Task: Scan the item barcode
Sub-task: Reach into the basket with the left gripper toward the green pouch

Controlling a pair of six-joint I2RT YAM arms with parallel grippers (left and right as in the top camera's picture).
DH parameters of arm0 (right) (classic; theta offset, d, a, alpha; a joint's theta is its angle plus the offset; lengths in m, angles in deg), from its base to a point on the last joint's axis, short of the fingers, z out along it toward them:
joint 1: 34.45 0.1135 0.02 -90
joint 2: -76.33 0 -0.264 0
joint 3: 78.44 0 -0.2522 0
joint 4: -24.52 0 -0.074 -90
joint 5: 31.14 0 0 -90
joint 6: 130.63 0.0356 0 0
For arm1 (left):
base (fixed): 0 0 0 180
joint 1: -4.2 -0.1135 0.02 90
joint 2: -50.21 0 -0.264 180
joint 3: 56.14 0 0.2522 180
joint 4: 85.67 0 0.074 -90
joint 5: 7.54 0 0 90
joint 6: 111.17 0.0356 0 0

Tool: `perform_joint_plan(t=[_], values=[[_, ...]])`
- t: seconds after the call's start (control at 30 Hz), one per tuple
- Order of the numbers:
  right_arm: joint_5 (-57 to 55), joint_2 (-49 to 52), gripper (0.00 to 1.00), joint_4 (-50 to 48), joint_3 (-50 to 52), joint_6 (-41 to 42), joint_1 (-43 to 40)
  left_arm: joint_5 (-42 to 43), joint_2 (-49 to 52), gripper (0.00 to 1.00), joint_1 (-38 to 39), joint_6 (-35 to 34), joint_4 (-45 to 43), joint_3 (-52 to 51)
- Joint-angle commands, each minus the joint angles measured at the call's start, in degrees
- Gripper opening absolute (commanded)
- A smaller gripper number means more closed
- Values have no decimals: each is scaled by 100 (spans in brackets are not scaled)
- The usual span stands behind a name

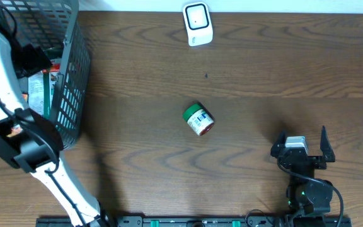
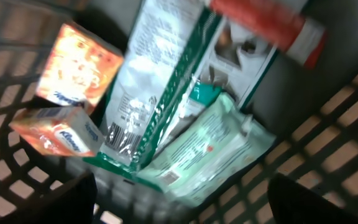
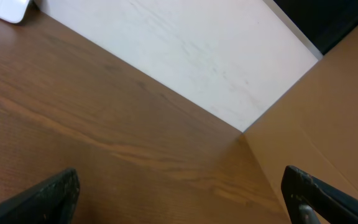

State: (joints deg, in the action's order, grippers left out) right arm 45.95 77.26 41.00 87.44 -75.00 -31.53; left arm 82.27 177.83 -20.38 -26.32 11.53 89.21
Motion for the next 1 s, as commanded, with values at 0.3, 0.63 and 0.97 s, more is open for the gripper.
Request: perform_joint_plan(t=[0.3,0.63,0.97], values=[[-52,-13,99,24,2,-61,39,962,1093,93,-9,1908,669,-24],[-55,-13,99,22,2,-61,39,1139,1390,91,-9,2009,756,-286],[-55,-13,99,22,2,-61,39,1143,1390,75,-9,1832,553,-422]])
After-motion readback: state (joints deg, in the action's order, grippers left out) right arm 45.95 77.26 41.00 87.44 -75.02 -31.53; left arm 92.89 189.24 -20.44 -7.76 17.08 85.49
